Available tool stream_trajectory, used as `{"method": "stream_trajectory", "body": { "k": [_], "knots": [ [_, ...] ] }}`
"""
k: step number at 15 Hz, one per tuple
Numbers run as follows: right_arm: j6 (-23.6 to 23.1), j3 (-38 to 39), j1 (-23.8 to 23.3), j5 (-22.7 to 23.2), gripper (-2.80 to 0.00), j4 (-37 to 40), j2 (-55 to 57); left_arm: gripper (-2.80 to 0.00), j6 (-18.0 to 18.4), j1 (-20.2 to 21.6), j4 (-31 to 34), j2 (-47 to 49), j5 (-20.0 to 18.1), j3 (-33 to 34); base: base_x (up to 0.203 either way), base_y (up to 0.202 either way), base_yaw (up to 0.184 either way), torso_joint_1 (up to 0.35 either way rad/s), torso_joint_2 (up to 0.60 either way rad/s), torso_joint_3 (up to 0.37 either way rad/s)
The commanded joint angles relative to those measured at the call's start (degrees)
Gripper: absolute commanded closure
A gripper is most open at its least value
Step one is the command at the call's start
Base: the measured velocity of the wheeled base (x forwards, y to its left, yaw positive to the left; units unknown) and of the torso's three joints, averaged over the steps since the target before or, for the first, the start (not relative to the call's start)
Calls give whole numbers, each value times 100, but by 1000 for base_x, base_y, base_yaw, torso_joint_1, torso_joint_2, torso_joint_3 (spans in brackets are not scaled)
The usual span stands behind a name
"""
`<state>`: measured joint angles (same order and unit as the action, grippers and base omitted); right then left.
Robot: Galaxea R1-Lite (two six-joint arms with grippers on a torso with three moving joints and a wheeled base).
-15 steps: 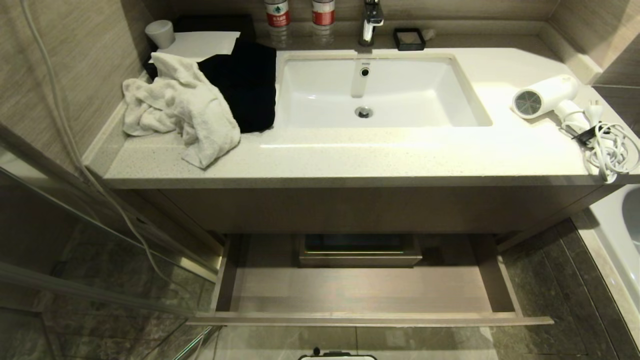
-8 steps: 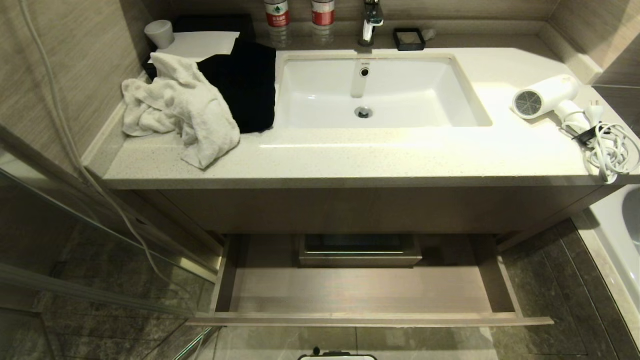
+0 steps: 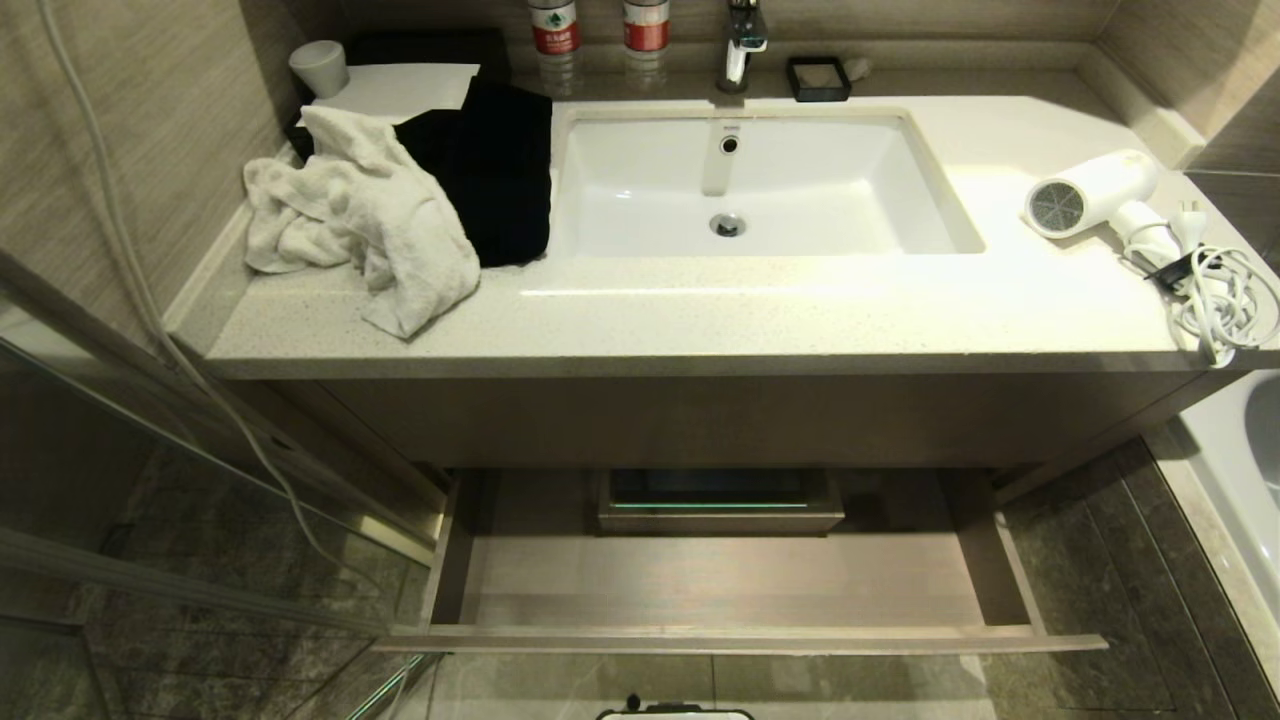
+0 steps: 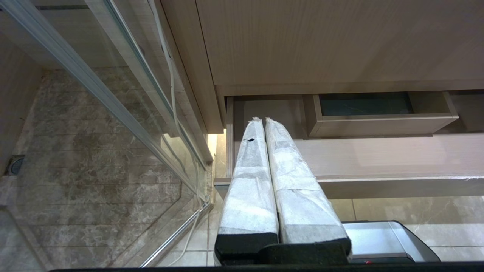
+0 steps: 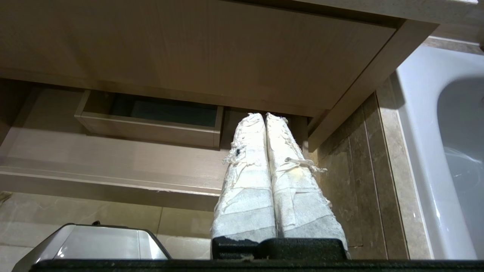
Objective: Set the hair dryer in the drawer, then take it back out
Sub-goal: Pick up the hairdryer
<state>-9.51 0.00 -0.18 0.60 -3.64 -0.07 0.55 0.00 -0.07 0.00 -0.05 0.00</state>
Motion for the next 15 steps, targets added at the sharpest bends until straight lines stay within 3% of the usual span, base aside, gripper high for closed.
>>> {"method": "stream_trajectory", "body": {
  "k": [1,15],
  "knots": [
    [-7,9,1,2,0,-5,-1,0,-11,0,-1,-9,5,0,0,0,0,0,0,0],
    [-7,9,1,2,0,-5,-1,0,-4,0,-10,-8,5,0,0,0,0,1,1,-22]
  ]
}}
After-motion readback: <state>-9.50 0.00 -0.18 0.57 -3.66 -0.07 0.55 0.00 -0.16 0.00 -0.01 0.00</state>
